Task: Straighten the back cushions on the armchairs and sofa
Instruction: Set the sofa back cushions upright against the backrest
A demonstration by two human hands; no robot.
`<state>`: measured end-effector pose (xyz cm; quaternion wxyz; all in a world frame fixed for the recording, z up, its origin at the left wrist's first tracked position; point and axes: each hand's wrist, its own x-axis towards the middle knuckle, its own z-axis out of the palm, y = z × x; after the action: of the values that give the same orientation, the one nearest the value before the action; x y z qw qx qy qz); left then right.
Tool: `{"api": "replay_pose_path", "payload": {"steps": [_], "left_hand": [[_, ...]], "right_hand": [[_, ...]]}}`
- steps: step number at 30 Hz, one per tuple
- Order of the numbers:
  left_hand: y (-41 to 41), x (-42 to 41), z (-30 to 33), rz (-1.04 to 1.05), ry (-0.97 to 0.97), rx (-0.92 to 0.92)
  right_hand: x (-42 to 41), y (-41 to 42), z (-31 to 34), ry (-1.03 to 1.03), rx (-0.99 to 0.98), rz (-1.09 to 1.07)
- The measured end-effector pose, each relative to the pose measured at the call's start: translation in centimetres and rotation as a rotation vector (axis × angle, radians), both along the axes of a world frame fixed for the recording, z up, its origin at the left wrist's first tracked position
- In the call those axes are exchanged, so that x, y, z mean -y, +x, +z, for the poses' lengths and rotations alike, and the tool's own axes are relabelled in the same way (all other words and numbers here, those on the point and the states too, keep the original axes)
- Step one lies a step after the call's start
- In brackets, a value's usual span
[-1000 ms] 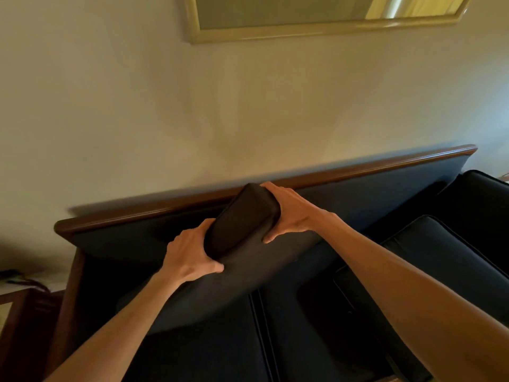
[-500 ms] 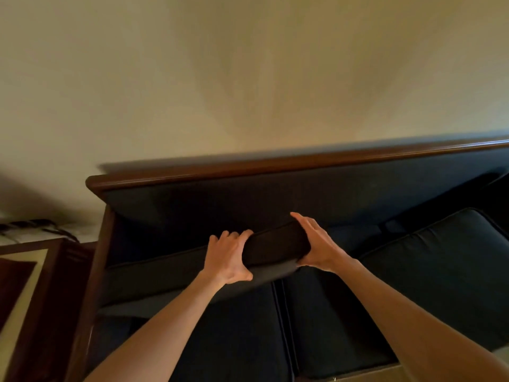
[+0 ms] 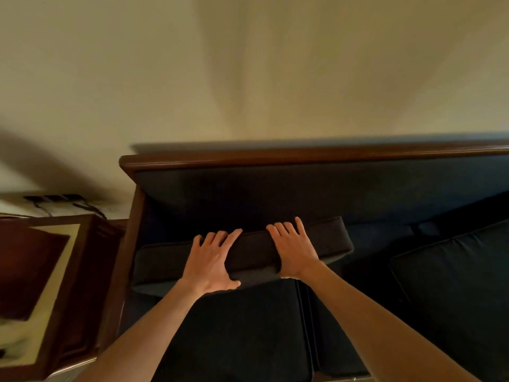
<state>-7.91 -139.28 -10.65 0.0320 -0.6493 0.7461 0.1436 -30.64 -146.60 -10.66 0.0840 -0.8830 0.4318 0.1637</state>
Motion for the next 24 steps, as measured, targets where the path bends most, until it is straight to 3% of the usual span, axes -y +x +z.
{"api": "replay_pose_path", "payload": {"steps": [14,24], "left_hand": [[11.8,7.5,4.1,-0.111,-0.023,0.086],[12.8,8.4,0.4,-0.128,-0.056,0.083]], "right_hand": [[5.4,7.3,2.9,-0.030,0.132,-0.063],[5.4,8.5,0.0,-0.046,0.127,-0.135]]}}
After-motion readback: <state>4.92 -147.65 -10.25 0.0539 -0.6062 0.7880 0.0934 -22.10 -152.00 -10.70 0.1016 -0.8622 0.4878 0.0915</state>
